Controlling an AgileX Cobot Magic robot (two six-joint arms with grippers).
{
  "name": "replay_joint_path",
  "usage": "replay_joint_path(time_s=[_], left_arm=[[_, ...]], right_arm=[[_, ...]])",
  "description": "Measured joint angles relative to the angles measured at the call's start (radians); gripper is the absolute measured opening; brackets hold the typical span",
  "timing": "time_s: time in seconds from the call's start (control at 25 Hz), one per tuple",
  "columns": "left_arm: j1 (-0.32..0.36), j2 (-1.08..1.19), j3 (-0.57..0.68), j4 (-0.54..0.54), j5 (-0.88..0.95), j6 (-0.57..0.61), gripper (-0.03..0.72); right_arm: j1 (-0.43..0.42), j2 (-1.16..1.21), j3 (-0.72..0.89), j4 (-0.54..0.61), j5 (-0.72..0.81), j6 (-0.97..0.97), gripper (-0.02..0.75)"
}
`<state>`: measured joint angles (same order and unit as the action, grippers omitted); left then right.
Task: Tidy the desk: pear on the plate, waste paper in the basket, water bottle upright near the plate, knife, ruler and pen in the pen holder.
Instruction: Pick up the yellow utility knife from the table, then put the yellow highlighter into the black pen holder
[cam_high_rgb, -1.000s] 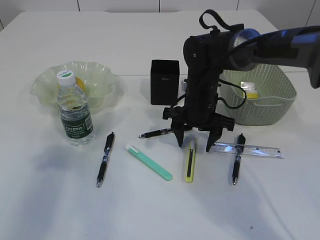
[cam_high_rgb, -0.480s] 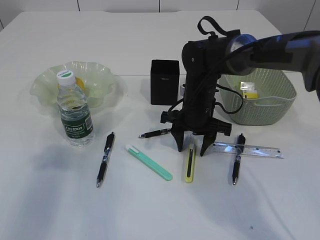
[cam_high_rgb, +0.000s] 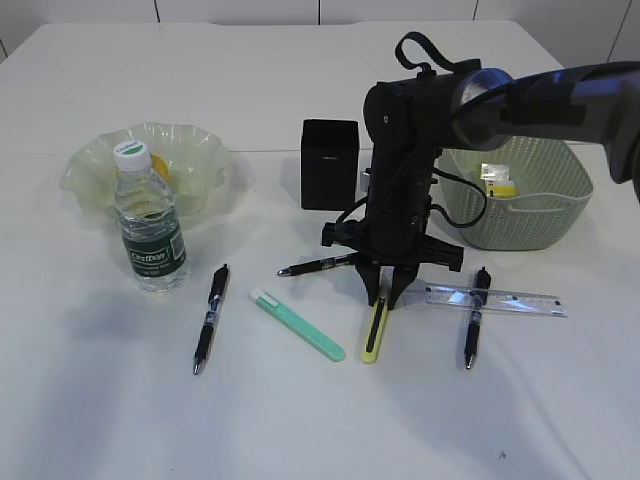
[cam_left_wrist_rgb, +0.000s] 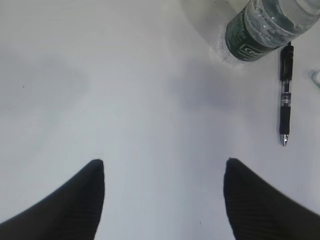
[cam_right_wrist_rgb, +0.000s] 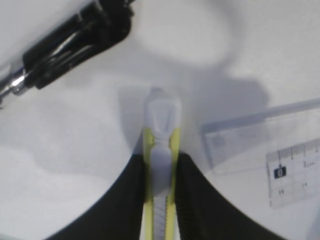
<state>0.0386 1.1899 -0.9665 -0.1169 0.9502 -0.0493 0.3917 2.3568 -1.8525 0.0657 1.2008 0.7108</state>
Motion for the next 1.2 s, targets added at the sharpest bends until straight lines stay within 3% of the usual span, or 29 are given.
replay_joint_path(time_s=[0.8, 1.2], left_arm=[[0.000, 0.000, 0.000, 0.000, -0.002, 0.000, 0.527], [0.000, 0.000, 0.000, 0.000, 0.000, 0.000, 0.527]], right_arm=[[0.002, -0.090, -0.010, -0.071, 0.014, -0.208, 0.124], [0.002, -0.141, -0.192, -0.145, 0.018, -0.351, 0.124]])
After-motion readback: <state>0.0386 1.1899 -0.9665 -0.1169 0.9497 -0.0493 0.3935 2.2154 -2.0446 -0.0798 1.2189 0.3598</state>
